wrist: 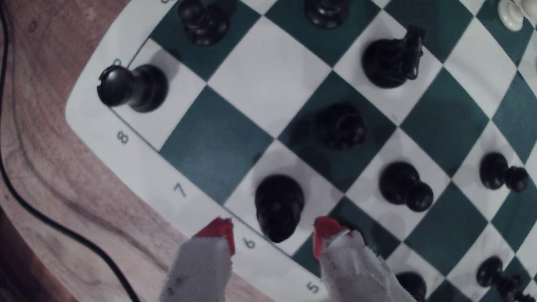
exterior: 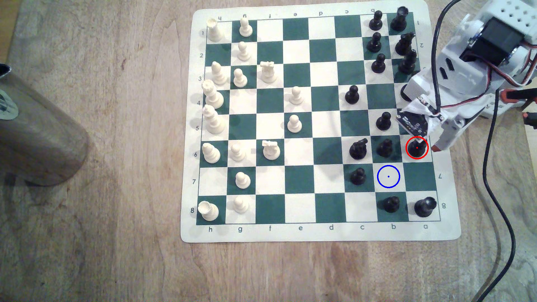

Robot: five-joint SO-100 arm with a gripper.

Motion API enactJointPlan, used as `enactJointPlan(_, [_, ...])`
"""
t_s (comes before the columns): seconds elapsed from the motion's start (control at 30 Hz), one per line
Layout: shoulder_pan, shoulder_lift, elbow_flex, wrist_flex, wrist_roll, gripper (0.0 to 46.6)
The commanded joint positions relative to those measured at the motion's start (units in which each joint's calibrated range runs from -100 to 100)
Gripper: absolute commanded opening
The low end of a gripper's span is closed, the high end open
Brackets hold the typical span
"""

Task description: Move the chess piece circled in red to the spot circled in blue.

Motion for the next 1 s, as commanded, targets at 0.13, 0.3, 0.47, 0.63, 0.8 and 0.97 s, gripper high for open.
enactJointPlan(0.13, [-0.7,6.7,-2.3,-3.3,-0.1,13.6])
enactJointPlan(0.3, [-0.7,8.4,-2.3,-4.1,-0.3,13.2])
enactJointPlan(0.47, [-0.8,9.6,-2.4,-4.6,-0.6,12.3])
enactJointPlan(0.63, [-0.9,11.8,-3.0,-6.0,-0.8,12.0])
enactJointPlan(0.8, [-1.0,13.7,-4.0,-7.1,-1.0,12.1])
enactJointPlan(0.97, [-1.0,15.4,-4.8,-8.4,-1.1,11.4])
